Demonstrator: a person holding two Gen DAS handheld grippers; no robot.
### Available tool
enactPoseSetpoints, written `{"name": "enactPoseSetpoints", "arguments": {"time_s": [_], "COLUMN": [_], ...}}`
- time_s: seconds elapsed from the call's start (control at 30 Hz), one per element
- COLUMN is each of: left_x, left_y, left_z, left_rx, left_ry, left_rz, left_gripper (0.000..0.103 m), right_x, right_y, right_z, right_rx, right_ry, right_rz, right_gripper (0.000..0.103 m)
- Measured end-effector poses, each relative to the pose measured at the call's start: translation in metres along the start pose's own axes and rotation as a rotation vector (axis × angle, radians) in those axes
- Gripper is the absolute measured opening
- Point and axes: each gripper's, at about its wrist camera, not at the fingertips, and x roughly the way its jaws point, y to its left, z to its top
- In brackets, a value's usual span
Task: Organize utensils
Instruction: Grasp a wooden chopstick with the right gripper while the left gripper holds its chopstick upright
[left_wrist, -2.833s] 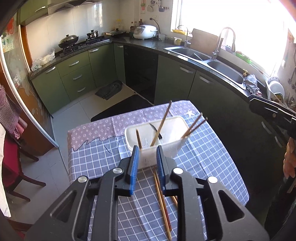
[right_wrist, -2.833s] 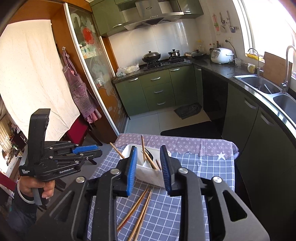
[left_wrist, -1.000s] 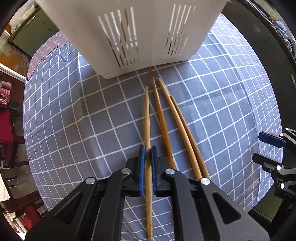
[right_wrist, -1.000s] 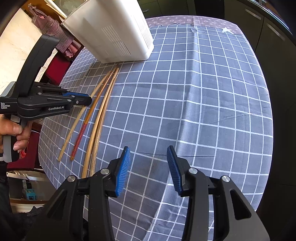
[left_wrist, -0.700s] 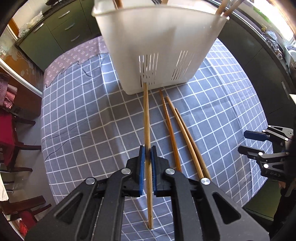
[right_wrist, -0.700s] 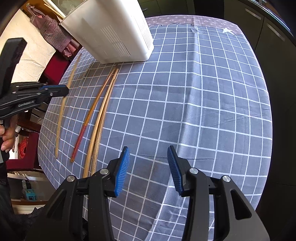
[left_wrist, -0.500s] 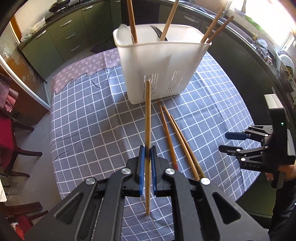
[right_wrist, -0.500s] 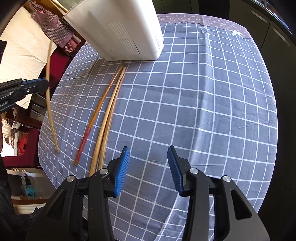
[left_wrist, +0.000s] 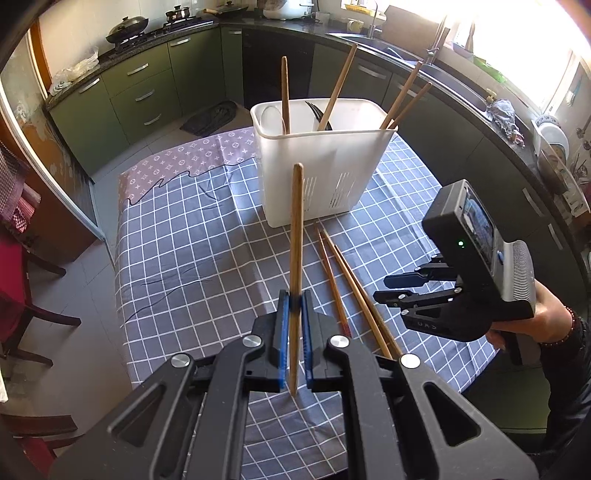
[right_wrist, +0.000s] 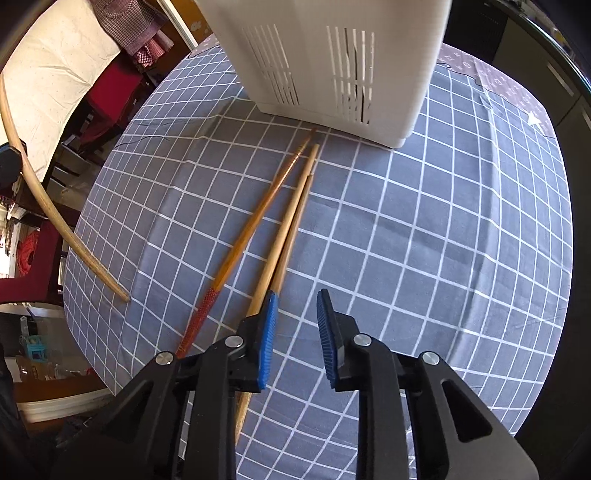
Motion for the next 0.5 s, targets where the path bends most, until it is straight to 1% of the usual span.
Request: {"name": "enactPoseSetpoints", "arguments": {"time_s": [0.23, 0.4, 0.5], "left_x": [0.000, 0.001, 0.001], "left_y": [0.000, 0.001, 0.000], "left_z": [-0.001, -0.002, -0.002], "left_rx": [0.008, 0.011, 0.015], "left_ry": [-0.001, 0.000, 0.000], "left_rz": [-0.011, -0.013, -0.012], "left_gripper": [0.007, 0.007, 0.007], "right_x": [0.015, 0.018, 0.016], "right_y": [0.009, 0.015, 0.011], "right_z": [0.010, 0.012, 0.009], "right_rx": [-0.015, -0.023, -0.025], "right_ry": [0.041, 0.051, 0.054], "right_rz": [-0.019, -0.029, -0.069], "right_gripper": [0.019, 0.019, 0.019]}}
